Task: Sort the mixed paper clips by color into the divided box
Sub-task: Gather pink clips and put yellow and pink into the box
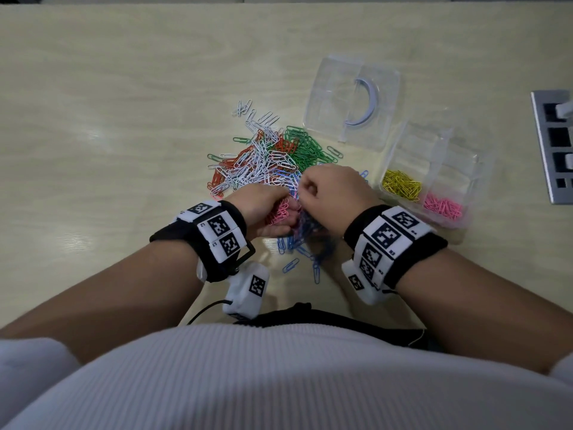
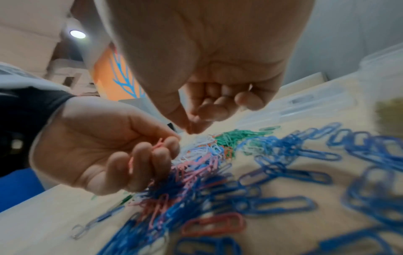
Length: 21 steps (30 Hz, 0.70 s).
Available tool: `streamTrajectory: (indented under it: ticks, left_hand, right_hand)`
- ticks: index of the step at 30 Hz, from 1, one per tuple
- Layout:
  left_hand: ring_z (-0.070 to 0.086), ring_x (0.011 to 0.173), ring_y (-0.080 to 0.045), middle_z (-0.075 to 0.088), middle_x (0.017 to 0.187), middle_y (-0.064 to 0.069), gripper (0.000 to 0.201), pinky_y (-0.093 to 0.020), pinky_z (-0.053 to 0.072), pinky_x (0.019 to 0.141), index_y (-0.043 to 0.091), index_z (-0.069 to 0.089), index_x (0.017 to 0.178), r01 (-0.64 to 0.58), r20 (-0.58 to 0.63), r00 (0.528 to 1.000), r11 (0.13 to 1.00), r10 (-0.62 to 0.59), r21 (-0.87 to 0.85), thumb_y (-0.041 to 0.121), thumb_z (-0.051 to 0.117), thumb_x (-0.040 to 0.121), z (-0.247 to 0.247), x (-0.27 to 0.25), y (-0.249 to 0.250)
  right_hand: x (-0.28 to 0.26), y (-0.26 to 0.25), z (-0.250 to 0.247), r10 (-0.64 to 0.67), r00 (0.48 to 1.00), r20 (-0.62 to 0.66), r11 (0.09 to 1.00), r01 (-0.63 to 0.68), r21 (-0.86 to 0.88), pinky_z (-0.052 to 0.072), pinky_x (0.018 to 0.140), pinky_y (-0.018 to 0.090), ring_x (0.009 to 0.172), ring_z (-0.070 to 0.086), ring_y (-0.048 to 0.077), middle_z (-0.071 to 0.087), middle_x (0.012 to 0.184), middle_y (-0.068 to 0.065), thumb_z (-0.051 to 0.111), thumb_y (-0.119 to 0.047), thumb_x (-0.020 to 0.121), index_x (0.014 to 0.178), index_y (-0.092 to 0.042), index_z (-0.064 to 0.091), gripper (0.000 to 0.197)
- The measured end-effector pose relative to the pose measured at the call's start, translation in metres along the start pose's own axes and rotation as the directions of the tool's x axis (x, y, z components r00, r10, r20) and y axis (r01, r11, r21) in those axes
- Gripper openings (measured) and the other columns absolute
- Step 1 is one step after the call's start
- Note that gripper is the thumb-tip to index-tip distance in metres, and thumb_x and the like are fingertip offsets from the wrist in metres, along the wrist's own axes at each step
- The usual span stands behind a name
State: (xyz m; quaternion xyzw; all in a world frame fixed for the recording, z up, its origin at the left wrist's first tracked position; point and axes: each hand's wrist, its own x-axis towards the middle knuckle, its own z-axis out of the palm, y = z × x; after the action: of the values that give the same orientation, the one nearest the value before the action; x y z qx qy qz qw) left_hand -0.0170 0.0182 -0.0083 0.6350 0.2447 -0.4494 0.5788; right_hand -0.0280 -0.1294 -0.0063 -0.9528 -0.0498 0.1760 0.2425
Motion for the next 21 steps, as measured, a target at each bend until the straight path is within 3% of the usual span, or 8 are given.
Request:
streamTrajectory:
  ticks: [2, 4, 8, 12, 17, 19, 21]
  left_hand:
    - [0.051, 0.058, -0.012, 0.06, 0.061, -0.003, 0.033, -0.026, 0.056, 0.066, 0.011, 0.059, 0.078, 0.013, -0.01, 1.0, 1.0, -0.013, -0.004, 0.028, 0.042, 0.1, -0.004, 0.001, -0.002]
    - [0.05, 0.056, -0.013, 0.059, 0.061, -0.005, 0.035, -0.033, 0.054, 0.077, 0.01, 0.059, 0.077, 0.022, -0.005, 1.0, 1.0, -0.022, -0.018, 0.028, 0.041, 0.101, -0.007, 0.001, -0.004]
    - [0.051, 0.055, -0.012, 0.059, 0.062, -0.004, 0.036, -0.026, 0.054, 0.063, 0.01, 0.059, 0.076, 0.016, -0.031, 0.999, 1.0, -0.016, 0.007, 0.028, 0.041, 0.101, -0.008, -0.001, -0.004]
    - [0.053, 0.057, -0.014, 0.06, 0.061, -0.005, 0.035, -0.031, 0.056, 0.069, 0.008, 0.06, 0.078, 0.002, -0.034, 0.999, 1.0, -0.002, -0.005, 0.027, 0.042, 0.101, -0.009, 0.0, -0.004]
    - [0.056, 0.055, -0.014, 0.062, 0.061, -0.007, 0.035, -0.025, 0.056, 0.054, 0.006, 0.063, 0.081, -0.001, -0.047, 0.999, 1.0, 0.0, -0.018, 0.026, 0.043, 0.101, -0.008, 0.001, -0.004]
    - [0.056, 0.057, -0.014, 0.062, 0.061, -0.006, 0.034, -0.024, 0.055, 0.054, 0.006, 0.062, 0.081, -0.001, -0.045, 0.999, 1.0, 0.0, -0.016, 0.026, 0.043, 0.101, -0.006, 0.001, -0.004]
    - [0.054, 0.059, -0.014, 0.061, 0.062, -0.005, 0.034, -0.023, 0.055, 0.054, 0.007, 0.062, 0.081, 0.002, -0.042, 0.999, 1.0, -0.003, -0.012, 0.026, 0.043, 0.101, -0.005, 0.0, -0.004]
  right_hand:
    - [0.002, 0.006, 0.006, 0.102, 0.994, 0.026, 0.991, -0.099, -0.094, 0.05, 0.079, 0.036, 0.09, 0.059, 0.025, 0.064, 0.093, 0.003, 0.055, -0.038, 0.087, 0.091, -0.018, 0.062, 0.021]
    - [0.002, 0.007, 0.013, 0.126, 0.988, 0.087, 0.975, -0.107, -0.194, 0.05, 0.081, 0.036, 0.095, 0.06, 0.028, 0.064, 0.099, 0.005, 0.06, -0.045, 0.085, 0.098, -0.017, 0.06, 0.031]
    - [0.003, 0.007, 0.02, 0.111, 0.99, 0.086, 0.977, -0.093, -0.192, 0.05, 0.083, 0.038, 0.097, 0.06, 0.027, 0.063, 0.1, 0.005, 0.059, -0.04, 0.087, 0.098, -0.017, 0.062, 0.025]
    - [-0.001, 0.012, 0.009, 0.152, 0.985, 0.081, 0.982, -0.141, -0.125, 0.049, 0.079, 0.033, 0.091, 0.06, 0.024, 0.065, 0.092, 0.001, 0.057, -0.034, 0.089, 0.086, -0.022, 0.061, 0.014]
    - [0.001, 0.016, -0.007, 0.183, 0.981, 0.057, 0.948, -0.161, -0.273, 0.046, 0.075, 0.033, 0.092, 0.059, 0.026, 0.065, 0.095, 0.002, 0.054, -0.019, 0.088, 0.094, -0.021, 0.064, 0.011]
    - [0.003, 0.014, -0.007, 0.184, 0.981, 0.065, 0.949, -0.16, -0.272, 0.047, 0.077, 0.033, 0.095, 0.059, 0.026, 0.064, 0.099, 0.002, 0.056, -0.022, 0.088, 0.097, -0.021, 0.064, 0.012]
    - [0.002, 0.009, -0.003, 0.162, 0.984, 0.067, 0.961, -0.143, -0.235, 0.048, 0.082, 0.035, 0.098, 0.059, 0.026, 0.062, 0.102, 0.003, 0.059, -0.037, 0.087, 0.101, -0.021, 0.063, 0.022]
